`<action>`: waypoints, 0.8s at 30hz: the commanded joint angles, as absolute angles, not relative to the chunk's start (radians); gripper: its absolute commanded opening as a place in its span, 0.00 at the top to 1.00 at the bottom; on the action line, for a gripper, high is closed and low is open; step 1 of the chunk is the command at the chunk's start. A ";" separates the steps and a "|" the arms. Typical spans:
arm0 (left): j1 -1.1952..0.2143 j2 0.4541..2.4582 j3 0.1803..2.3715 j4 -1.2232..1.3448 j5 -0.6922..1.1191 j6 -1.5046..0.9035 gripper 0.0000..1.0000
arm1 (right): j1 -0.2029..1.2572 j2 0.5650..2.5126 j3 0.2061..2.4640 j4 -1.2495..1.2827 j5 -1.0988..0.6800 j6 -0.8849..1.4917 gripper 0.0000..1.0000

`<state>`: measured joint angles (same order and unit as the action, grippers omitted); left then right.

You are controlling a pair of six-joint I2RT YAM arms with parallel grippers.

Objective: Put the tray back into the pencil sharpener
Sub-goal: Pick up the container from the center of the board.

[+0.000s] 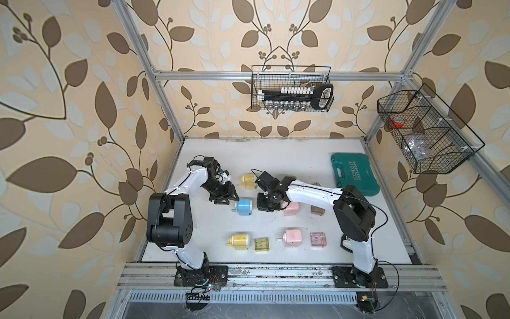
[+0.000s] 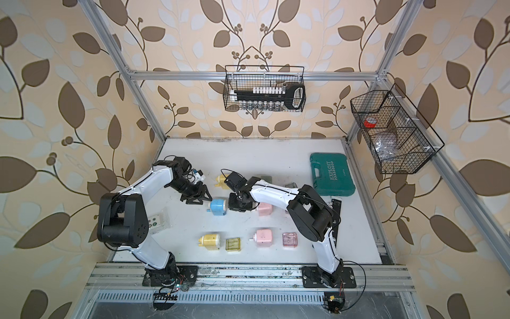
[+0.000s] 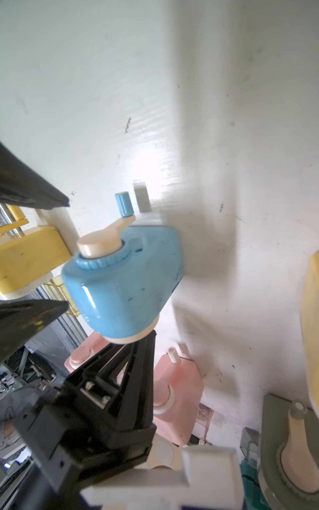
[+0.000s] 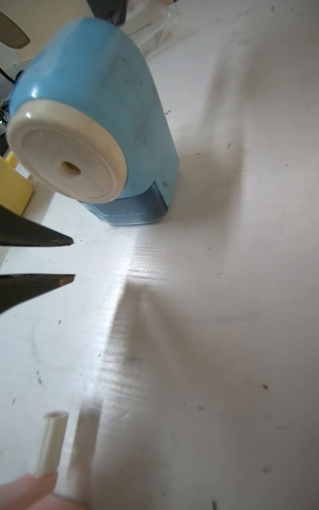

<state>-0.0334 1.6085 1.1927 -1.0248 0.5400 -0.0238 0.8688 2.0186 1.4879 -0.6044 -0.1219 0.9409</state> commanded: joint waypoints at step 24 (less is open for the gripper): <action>-0.326 1.119 1.000 -1.195 0.348 -0.434 0.57 | 1.170 1.680 1.313 -0.860 0.127 1.037 0.79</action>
